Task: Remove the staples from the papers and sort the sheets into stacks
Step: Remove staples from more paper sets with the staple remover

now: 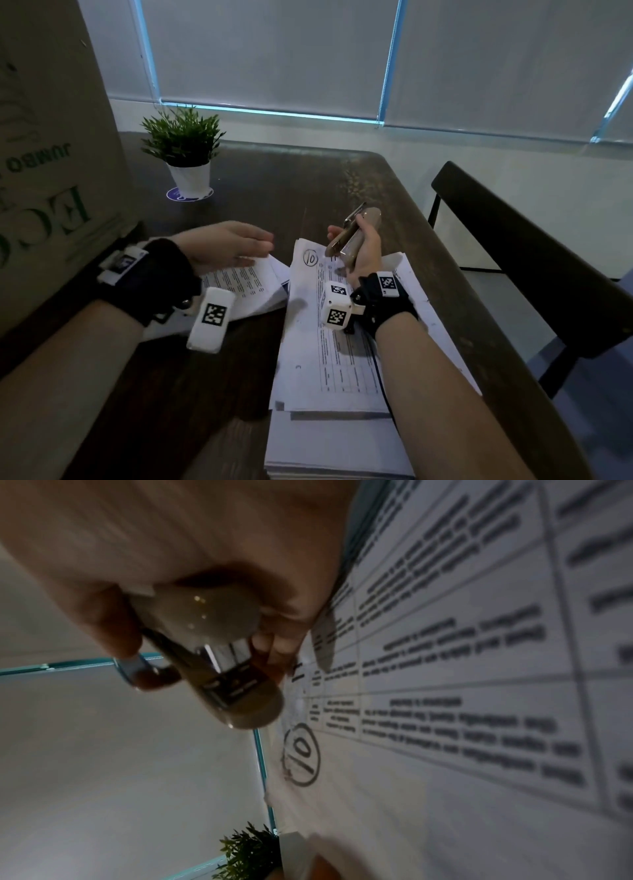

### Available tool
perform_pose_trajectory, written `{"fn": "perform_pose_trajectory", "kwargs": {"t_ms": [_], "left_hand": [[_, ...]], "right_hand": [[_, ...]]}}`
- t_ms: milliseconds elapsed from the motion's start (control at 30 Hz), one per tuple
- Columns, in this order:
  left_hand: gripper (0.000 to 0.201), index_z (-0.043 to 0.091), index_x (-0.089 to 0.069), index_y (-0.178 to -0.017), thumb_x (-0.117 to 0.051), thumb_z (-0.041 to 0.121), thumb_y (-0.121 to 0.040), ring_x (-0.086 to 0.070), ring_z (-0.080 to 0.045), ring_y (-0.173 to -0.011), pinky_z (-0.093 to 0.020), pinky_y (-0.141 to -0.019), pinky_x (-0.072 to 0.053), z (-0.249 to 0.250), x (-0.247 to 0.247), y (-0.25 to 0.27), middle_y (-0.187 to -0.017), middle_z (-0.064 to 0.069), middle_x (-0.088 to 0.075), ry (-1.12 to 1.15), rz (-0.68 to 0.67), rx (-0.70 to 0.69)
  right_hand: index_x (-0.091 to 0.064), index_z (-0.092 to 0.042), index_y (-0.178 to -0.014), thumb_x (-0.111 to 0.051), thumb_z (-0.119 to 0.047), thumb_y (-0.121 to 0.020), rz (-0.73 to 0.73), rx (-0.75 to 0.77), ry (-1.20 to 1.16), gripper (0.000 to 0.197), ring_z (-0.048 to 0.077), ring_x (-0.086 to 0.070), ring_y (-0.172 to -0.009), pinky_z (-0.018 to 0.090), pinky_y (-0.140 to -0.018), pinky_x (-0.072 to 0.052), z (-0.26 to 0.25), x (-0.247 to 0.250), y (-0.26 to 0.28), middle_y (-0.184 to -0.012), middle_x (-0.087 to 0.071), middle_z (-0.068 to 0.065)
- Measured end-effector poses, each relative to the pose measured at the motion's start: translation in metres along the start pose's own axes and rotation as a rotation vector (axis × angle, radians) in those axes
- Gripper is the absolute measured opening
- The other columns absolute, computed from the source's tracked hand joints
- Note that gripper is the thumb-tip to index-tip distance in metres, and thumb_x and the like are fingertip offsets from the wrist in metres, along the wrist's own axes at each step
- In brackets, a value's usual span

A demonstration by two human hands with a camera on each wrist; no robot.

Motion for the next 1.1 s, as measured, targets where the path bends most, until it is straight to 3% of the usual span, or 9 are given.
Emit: {"fn": "perform_pose_trajectory", "kwargs": {"t_ms": [100, 167, 233, 300, 367, 500, 700, 933, 1100], "left_hand": [[0.031, 0.003, -0.055, -0.121, -0.059, 0.015, -0.092, -0.055, -0.02, -0.107, -0.027, -0.091, -0.044, -0.007, -0.046, -0.014, -0.114, -0.009, -0.059, -0.065, -0.063, 0.061], [0.027, -0.005, -0.062, -0.108, -0.06, 0.015, -0.091, -0.06, -0.029, -0.105, -0.034, -0.099, -0.046, -0.013, -0.059, -0.023, -0.113, -0.015, -0.064, -0.09, -0.016, 0.071], [0.028, 0.0, -0.064, -0.11, -0.061, 0.019, -0.09, -0.061, -0.027, -0.109, -0.04, -0.102, -0.046, -0.017, -0.068, -0.029, -0.117, -0.012, -0.066, -0.139, 0.002, 0.081], [0.032, 0.007, -0.061, -0.117, -0.06, 0.024, -0.091, -0.06, -0.021, -0.11, -0.035, -0.102, -0.044, -0.015, -0.072, -0.031, -0.119, -0.003, -0.064, -0.282, 0.021, 0.059], [0.036, 0.009, -0.056, -0.125, -0.056, 0.025, -0.093, -0.056, -0.02, -0.114, -0.029, -0.097, -0.043, -0.005, -0.076, -0.027, -0.124, -0.002, -0.06, -0.446, 0.044, 0.007], [0.041, 0.006, -0.048, -0.128, -0.053, 0.026, -0.092, -0.054, -0.024, -0.112, -0.03, -0.088, -0.042, 0.009, -0.08, -0.022, -0.125, -0.01, -0.057, -0.664, 0.085, -0.089], [0.035, 0.001, -0.045, -0.124, -0.051, 0.017, -0.094, -0.049, -0.028, -0.117, -0.03, -0.089, -0.039, 0.021, -0.084, -0.013, -0.13, -0.012, -0.046, -0.753, 0.172, -0.198], [0.029, 0.002, -0.05, -0.117, -0.053, 0.018, -0.092, -0.053, -0.026, -0.109, -0.026, -0.077, -0.038, 0.023, -0.089, -0.011, -0.122, -0.012, -0.052, -0.757, 0.157, -0.196], [0.04, 0.004, -0.044, -0.129, -0.05, 0.021, -0.094, -0.045, -0.03, -0.122, -0.034, -0.098, -0.038, 0.02, -0.095, -0.012, -0.14, -0.014, -0.037, -0.854, 0.109, -0.199]], "right_hand": [[-0.065, -0.015, -0.085, -0.057, -0.041, -0.093, -0.051, -0.03, 0.063, 0.028, 0.022, -0.064, -0.088, 0.042, -0.092, -0.044, 0.002, -0.007, 0.003, -0.087, -0.073, 0.008], [-0.062, -0.011, -0.086, -0.055, -0.036, -0.095, -0.056, -0.04, 0.06, 0.027, 0.02, -0.063, -0.078, 0.035, -0.081, -0.048, 0.003, -0.009, 0.005, -0.084, -0.07, 0.01], [-0.061, -0.009, -0.089, -0.057, -0.033, -0.095, -0.029, -0.042, 0.013, 0.025, 0.02, -0.063, -0.072, 0.032, -0.072, -0.049, 0.003, -0.007, 0.004, -0.081, -0.069, 0.011], [-0.061, -0.011, -0.092, -0.058, -0.037, -0.093, -0.006, -0.053, -0.02, 0.026, 0.019, -0.063, -0.071, 0.032, -0.071, -0.048, 0.005, -0.002, 0.001, -0.082, -0.07, 0.01], [-0.061, -0.015, -0.091, -0.056, -0.04, -0.093, 0.009, -0.057, -0.018, 0.026, 0.018, -0.064, -0.072, 0.033, -0.073, -0.045, 0.005, 0.001, 0.0, -0.083, -0.071, 0.007], [-0.059, -0.011, -0.092, -0.058, -0.034, -0.094, 0.01, -0.063, -0.086, 0.022, 0.019, -0.063, -0.07, 0.03, -0.068, -0.05, 0.005, 0.0, 0.0, -0.081, -0.069, 0.011], [-0.058, -0.01, -0.095, -0.059, -0.031, -0.094, 0.006, -0.072, -0.118, 0.022, 0.019, -0.063, -0.069, 0.031, -0.069, -0.051, 0.005, 0.0, 0.0, -0.081, -0.069, 0.011], [-0.059, -0.012, -0.096, -0.06, -0.033, -0.093, 0.005, -0.061, -0.11, 0.022, 0.019, -0.063, -0.069, 0.034, -0.074, -0.05, 0.007, 0.0, -0.002, -0.08, -0.07, 0.009], [-0.057, -0.011, -0.094, -0.06, -0.03, -0.093, -0.004, -0.063, -0.139, 0.02, 0.019, -0.063, -0.068, 0.031, -0.065, -0.053, 0.006, -0.001, -0.001, -0.08, -0.068, 0.011]]}}
Point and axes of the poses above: each hand's wrist, its own y-axis away from the middle knuckle, its own x-axis out of the back of the hand, z = x × y, the point moved 8 cm from there along -y, towards the middle knuckle
